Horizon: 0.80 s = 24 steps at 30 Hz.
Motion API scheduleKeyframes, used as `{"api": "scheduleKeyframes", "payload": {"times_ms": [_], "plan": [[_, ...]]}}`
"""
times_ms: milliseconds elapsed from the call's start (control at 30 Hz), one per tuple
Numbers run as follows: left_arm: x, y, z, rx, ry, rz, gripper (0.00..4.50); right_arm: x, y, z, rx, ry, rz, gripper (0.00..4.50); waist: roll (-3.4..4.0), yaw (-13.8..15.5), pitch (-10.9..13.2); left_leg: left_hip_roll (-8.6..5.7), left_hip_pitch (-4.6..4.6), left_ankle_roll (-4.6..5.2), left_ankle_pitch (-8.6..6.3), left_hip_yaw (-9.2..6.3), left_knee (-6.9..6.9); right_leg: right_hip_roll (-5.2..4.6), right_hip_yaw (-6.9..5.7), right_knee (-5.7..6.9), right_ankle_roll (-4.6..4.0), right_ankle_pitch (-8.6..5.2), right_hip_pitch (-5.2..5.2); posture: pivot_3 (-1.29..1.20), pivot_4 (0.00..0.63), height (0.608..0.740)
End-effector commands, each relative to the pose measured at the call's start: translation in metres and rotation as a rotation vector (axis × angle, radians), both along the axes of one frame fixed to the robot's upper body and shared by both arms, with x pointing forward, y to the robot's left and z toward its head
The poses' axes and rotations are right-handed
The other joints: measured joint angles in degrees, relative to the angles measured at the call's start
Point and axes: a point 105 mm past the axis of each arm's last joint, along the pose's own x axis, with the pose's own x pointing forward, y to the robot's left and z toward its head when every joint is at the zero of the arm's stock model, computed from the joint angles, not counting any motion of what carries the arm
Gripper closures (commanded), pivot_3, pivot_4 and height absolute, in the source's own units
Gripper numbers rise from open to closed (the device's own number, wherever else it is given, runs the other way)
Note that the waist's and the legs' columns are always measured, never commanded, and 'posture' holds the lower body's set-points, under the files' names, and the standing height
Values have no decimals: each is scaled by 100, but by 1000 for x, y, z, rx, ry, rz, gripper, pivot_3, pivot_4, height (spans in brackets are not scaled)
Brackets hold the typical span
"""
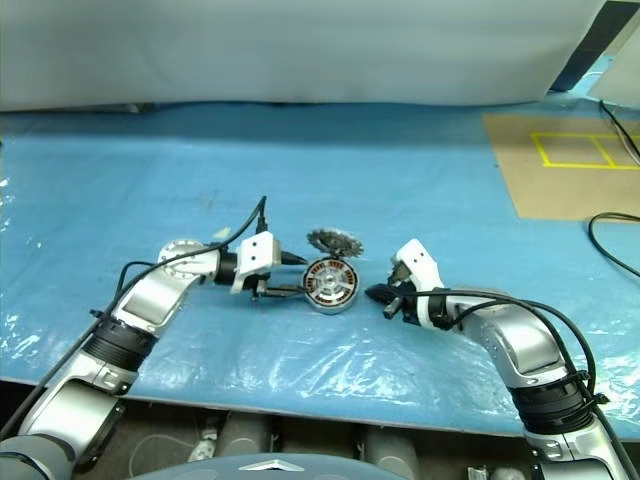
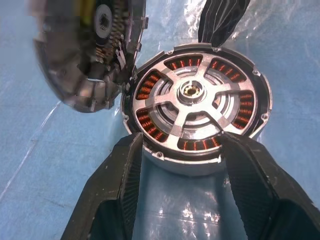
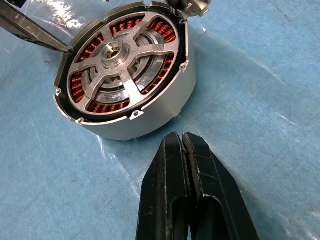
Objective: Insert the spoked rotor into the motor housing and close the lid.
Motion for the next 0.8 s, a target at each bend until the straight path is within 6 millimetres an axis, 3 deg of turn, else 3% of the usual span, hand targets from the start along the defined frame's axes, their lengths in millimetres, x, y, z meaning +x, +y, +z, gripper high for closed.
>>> {"api": "scheduleKeyframes", "payload": {"times_ms": [33, 400, 600, 800], "plan": [[3, -4, 29, -145, -58, 17, 1904, 0, 8, 14, 53, -39, 36, 4500, 0, 1, 0, 0, 0, 0, 0, 0, 0, 0, 0, 0, 0, 0, 0, 0, 150, 740], [-29, 30, 22, -245, 114, 82, 1904, -4, 40, 42, 199, -70, 178, 4500, 0, -76, 0, 4, -1, 0, 0, 1, -7, 3, -1, 1, -8, -5, -8, 0, 150, 740], [-34, 39, 10, -291, 143, 218, 1904, -4, 57, 44, 206, -59, 256, 4500, 0, -69, 0, 4, -3, 0, 0, 2, -5, 2, -2, -3, -23, -14, -6, 0, 150, 740], [-34, 41, -1, -282, 118, 282, 1904, 10, 69, 39, 200, -75, 251, 4500, 0, -117, 0, 7, 0, 0, 0, 1, -3, 4, -1, -2, -23, -14, -4, 0, 150, 740]]}}
